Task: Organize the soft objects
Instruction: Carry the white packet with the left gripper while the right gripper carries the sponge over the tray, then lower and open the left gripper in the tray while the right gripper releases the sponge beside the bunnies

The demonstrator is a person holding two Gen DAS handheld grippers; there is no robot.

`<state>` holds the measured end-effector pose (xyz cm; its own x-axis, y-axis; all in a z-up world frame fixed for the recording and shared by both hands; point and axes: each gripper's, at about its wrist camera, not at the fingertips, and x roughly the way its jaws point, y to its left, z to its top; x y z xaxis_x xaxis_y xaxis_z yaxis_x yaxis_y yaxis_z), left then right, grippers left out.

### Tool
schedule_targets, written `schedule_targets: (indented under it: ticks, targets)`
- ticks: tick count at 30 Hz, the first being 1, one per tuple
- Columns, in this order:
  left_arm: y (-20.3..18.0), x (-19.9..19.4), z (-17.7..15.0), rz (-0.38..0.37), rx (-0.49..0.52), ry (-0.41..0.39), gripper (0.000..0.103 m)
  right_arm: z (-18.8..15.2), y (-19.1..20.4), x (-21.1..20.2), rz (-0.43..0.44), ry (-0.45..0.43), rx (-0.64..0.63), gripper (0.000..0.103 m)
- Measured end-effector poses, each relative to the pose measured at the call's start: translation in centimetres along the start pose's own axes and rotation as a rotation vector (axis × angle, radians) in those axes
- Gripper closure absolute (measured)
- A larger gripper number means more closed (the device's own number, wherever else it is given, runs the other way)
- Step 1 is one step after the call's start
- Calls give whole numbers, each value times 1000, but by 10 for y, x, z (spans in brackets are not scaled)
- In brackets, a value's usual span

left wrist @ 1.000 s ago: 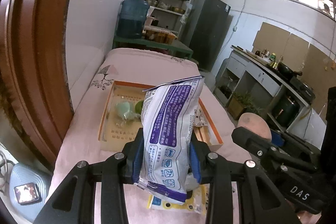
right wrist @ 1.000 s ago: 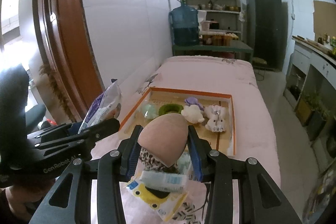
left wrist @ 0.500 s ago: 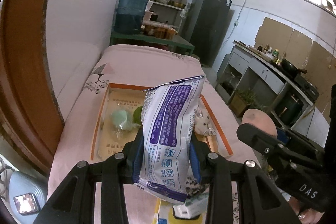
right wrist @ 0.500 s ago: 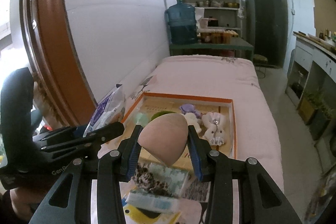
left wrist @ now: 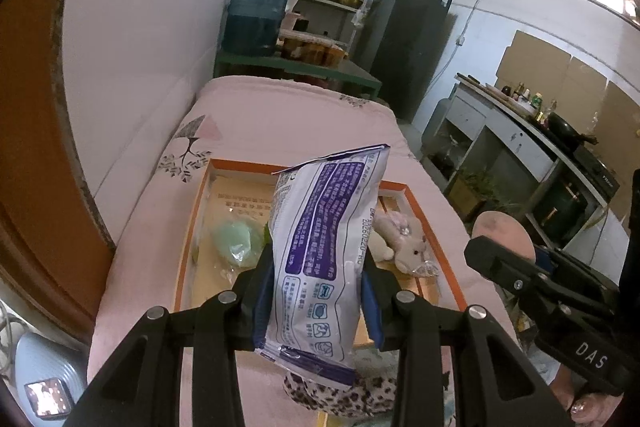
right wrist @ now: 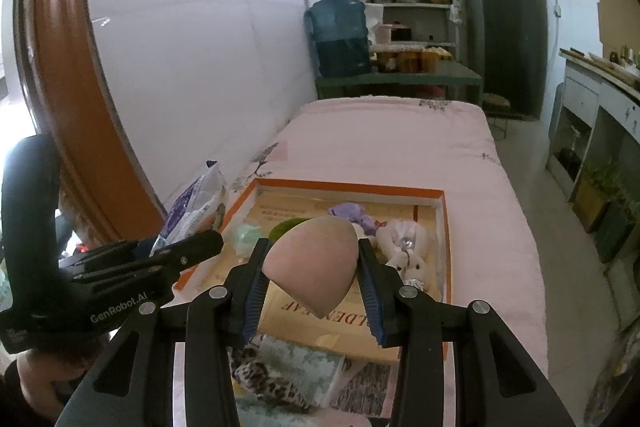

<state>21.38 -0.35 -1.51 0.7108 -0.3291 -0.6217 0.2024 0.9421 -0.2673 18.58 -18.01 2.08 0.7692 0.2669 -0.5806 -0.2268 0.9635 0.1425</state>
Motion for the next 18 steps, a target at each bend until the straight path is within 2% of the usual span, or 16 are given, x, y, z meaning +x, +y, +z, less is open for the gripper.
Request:
schedule_targets:
  ticks: [8, 18]
  targets:
    - [10, 27, 1, 17, -13, 33, 65, -2, -10, 32, 16, 46, 22, 60]
    - [14, 69, -1, 45, 15, 106, 65, -17, -19, 80, 24, 147, 35, 60]
